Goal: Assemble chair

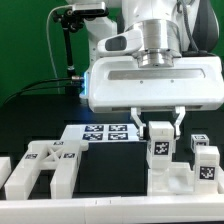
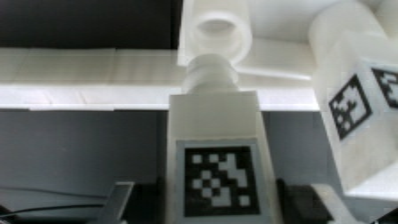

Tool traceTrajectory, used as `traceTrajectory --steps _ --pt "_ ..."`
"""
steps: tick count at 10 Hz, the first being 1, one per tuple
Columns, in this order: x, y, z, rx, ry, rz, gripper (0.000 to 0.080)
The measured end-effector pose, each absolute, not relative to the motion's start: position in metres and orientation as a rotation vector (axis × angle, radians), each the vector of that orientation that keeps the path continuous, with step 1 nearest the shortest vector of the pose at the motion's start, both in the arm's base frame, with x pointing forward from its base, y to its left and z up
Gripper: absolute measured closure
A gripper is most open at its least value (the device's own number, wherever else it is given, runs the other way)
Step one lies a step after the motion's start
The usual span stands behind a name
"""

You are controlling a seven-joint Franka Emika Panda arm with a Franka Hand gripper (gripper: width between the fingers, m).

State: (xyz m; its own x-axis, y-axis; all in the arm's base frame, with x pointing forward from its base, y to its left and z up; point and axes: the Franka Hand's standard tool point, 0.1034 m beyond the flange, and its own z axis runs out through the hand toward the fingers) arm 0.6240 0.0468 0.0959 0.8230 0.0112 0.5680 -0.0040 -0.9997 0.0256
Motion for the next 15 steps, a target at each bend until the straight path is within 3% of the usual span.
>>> traceTrajectory --steps 8,14,15 --pt "0.617 0.047 0.071 2.983 0.014 0.874 0.0514" --pt "0.618 0.046 0.070 2.976 0.016 0.888 0.0513" --pt "0.618 0.046 0.070 2.976 0.016 0.888 0.0335"
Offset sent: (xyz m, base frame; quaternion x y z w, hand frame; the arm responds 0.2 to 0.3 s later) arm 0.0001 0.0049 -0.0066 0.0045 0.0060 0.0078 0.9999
